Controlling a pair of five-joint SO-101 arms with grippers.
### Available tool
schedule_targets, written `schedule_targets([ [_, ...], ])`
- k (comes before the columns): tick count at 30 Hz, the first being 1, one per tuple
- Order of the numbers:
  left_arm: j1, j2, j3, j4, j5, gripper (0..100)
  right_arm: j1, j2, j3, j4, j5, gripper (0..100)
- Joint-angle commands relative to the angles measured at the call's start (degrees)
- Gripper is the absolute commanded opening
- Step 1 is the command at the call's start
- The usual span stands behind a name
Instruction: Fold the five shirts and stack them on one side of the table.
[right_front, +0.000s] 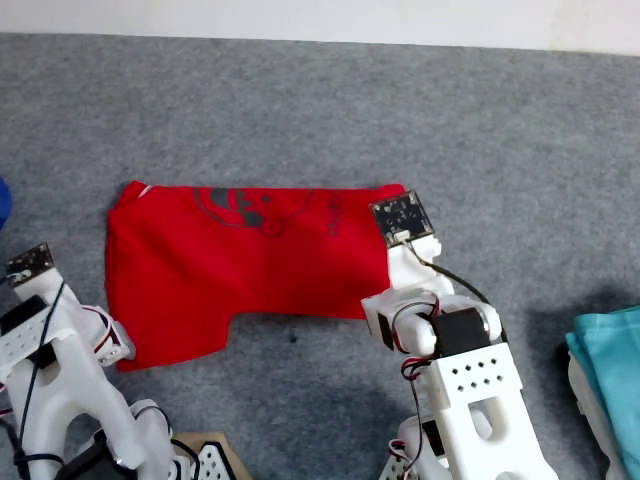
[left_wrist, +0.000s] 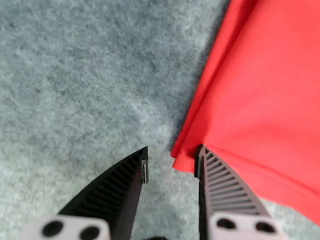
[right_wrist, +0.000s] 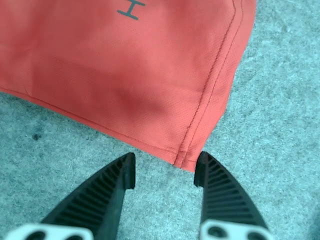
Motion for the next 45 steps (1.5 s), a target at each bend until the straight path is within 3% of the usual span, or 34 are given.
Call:
schedule_targets([
  [1, -0.5, 0.2, 1.8, -5.2, -0.5, 16, 0.7, -1.0, -0.4, -0.3, -0.7, 20.1],
  [10, 4.4, 0.1, 3.6, -11.4, -0.4, 16, 0.7, -1.4, -0.5, 0.0, -0.7, 20.1],
  [17, 7.4, 0.2, 6.6, -11.8, -0.4, 16, 0.7, -1.5, -0.5, 0.1, -0.7, 20.1],
  [26, 7.6, 0.2, 13.1, -14.2, -0.4, 16, 0.7, -1.5, -6.4, 5.1, -0.6, 20.1],
  [28, 7.6, 0.2, 13.1, -14.2, -0.4, 13, 0.7, -1.5, -7.6, 6.3, -0.6, 20.1],
  [31, 7.7, 0.2, 13.1, -14.2, -0.6, 0, 0.7, -1.5, -8.4, 7.0, -0.5, 20.1],
  [41, 8.4, 0.2, 13.2, -14.2, -0.4, 1, 1.6, -1.5, -8.8, 8.3, 2.5, 20.1],
  [45, 12.3, -0.2, 13.1, -13.8, 0.0, 1, 3.4, -1.5, -8.9, 8.2, 2.5, 20.0],
])
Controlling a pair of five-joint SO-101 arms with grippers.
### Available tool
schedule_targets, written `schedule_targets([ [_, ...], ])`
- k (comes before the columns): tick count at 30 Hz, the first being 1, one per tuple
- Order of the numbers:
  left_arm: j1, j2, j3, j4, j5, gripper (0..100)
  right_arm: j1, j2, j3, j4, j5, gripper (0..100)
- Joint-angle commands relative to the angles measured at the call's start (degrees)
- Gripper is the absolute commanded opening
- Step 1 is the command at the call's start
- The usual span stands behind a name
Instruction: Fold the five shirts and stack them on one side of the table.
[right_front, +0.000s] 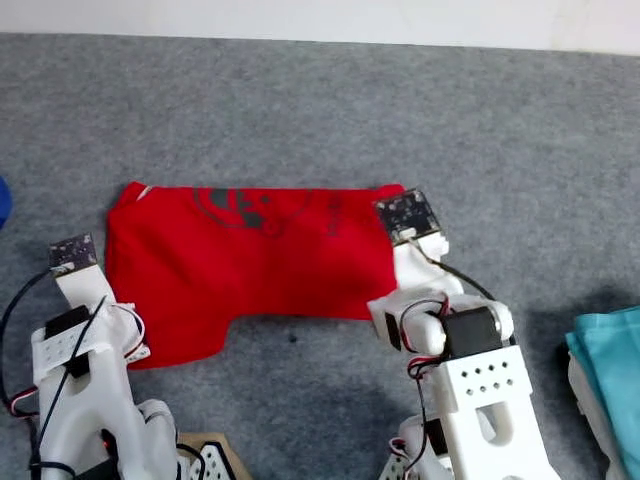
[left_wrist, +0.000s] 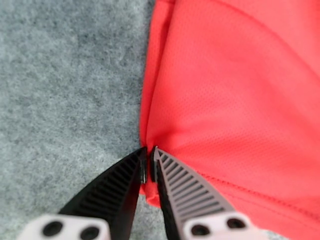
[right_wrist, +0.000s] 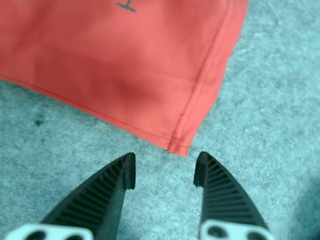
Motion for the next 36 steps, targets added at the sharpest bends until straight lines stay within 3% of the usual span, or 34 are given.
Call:
schedule_targets([
  [1, 4.4, 0.2, 0.6, 1.1, 1.1, 1, 1.9, -0.9, -3.4, 0.1, 0.7, 19.7],
  [9, 2.0, 0.2, -3.2, 3.5, 1.9, 4, 1.9, -0.9, -3.4, 0.1, 0.8, 15.8],
  [15, -3.3, 0.6, -1.6, 3.7, 2.0, 31, 1.9, -0.9, -3.4, 0.1, 0.9, 15.8],
  [18, -5.8, 0.4, -0.6, 3.7, 2.0, 38, 1.9, -0.9, -3.4, 0.1, 2.6, 15.8],
  [24, -8.0, 0.7, 0.0, 3.3, 1.9, 39, 1.9, -0.9, -3.4, 0.0, 3.1, 15.8],
  [36, -4.5, 0.2, 2.4, 1.3, 2.0, 39, 1.6, -0.9, -3.5, -0.8, 2.9, 15.6],
])
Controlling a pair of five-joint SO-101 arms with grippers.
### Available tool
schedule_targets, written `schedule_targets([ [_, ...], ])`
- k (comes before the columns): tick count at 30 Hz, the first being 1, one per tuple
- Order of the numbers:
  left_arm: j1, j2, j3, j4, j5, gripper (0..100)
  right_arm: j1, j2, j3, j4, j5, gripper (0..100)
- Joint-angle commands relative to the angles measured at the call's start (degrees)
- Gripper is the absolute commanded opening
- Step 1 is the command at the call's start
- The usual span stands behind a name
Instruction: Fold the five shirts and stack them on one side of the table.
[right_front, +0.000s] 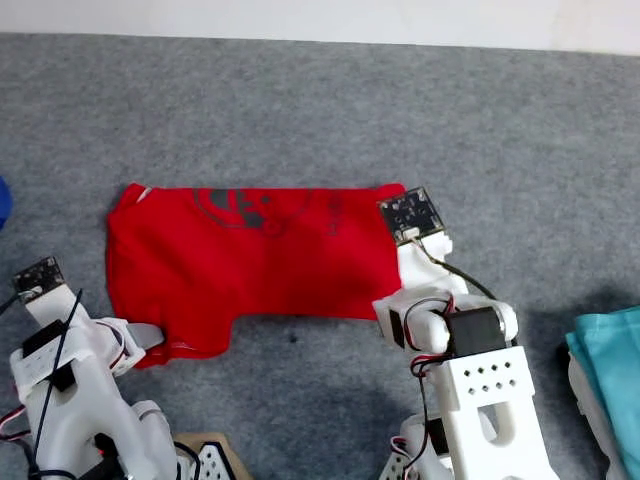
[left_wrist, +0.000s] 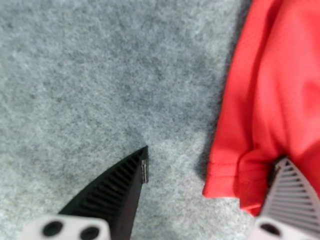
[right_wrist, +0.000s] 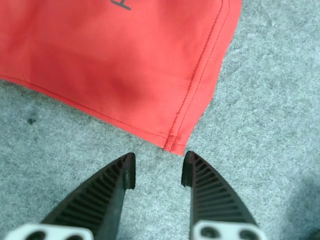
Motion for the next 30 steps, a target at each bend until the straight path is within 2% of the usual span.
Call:
schedule_targets([
  [1, 1.7, 0.2, 1.4, -0.3, 0.5, 38, 0.6, -0.9, -3.5, -0.8, 0.4, 15.6],
  [3, 1.6, 0.2, 1.4, -0.4, 0.6, 36, 0.7, -0.9, -3.5, -0.8, 0.4, 15.6],
  [5, 1.5, 0.2, 1.4, -0.4, 0.7, 28, 0.7, -0.9, -3.5, -0.8, 0.4, 15.6],
  [9, 2.1, 0.6, 0.1, -1.1, 0.1, 1, 0.7, -0.9, -3.6, -0.8, 0.4, 15.6],
  [12, 3.4, 0.7, 0.0, -2.1, -2.3, 4, 0.7, -0.9, -5.0, -0.6, 0.4, 15.6],
  [14, 4.1, 0.7, -0.1, -2.4, -2.4, 0, 0.7, -0.9, -5.7, -0.3, 0.4, 15.6],
  [24, 7.7, 0.1, -1.5, -2.0, -2.0, 1, 0.7, -0.9, -5.6, -0.2, 0.4, 15.6],
  [26, 7.7, 0.1, -4.0, 0.5, -1.9, 1, 0.7, -0.9, -5.6, -0.2, 0.4, 15.6],
  [30, 8.0, 0.1, -12.5, 11.8, -2.0, 1, 0.7, -0.5, -5.6, -0.2, 0.4, 15.6],
])
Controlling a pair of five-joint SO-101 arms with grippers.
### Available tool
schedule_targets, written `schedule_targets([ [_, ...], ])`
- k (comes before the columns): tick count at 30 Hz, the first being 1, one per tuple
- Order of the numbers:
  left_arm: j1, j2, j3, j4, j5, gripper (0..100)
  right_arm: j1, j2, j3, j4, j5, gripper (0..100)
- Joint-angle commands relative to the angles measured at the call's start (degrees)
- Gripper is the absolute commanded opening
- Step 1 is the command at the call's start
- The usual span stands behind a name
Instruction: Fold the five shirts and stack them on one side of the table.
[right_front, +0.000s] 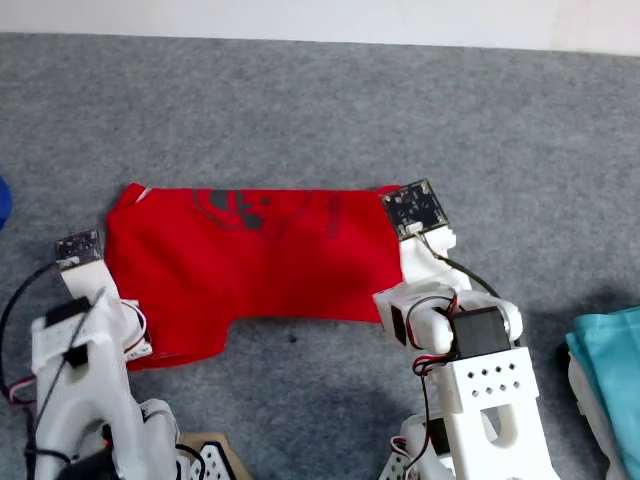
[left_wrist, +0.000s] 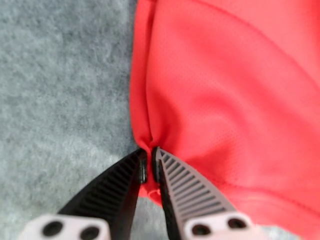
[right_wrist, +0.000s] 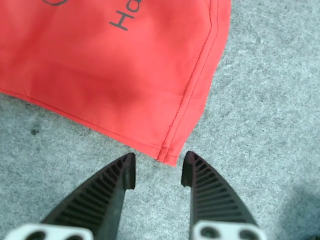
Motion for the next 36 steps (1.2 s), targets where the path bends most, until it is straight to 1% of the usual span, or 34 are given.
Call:
schedule_targets([
  [1, 1.3, -0.6, -9.4, 12.0, -0.4, 1, 0.7, -0.5, -2.7, -0.2, 0.4, 15.6],
  [4, 3.8, -0.6, -14.0, 17.0, -0.4, 1, 0.7, -0.5, -2.7, -0.2, 0.4, 15.6],
  [7, 7.0, -0.5, -17.7, 18.8, -0.1, 1, 0.7, -0.6, -1.8, -0.1, 0.4, 15.6],
  [10, 8.9, 0.0, -20.5, 18.2, 5.5, 1, 0.7, -0.8, 0.4, -0.2, 0.4, 15.6],
  [15, 11.4, 0.0, -21.9, 12.1, 12.5, 1, 0.7, -0.8, 3.5, -0.3, 0.8, 15.6],
  [20, 13.4, 0.1, -22.1, 5.6, 21.5, 1, 0.7, -0.9, 5.1, -0.7, 0.8, 15.6],
  [24, 14.5, 1.1, -22.2, 2.4, 25.1, 1, 0.7, -0.9, 5.1, -0.7, 0.8, 15.6],
  [27, 14.5, 6.9, -26.3, 2.4, 26.1, 1, 0.5, -0.9, 5.1, -0.7, 0.8, 15.6],
  [33, 14.4, 23.3, -37.5, 2.4, 26.0, 1, 0.4, -0.9, 5.1, -0.7, 0.8, 15.6],
  [36, 14.4, 27.4, -41.9, 2.4, 26.0, 1, 0.4, -0.9, 5.1, -0.8, 0.8, 15.6],
])
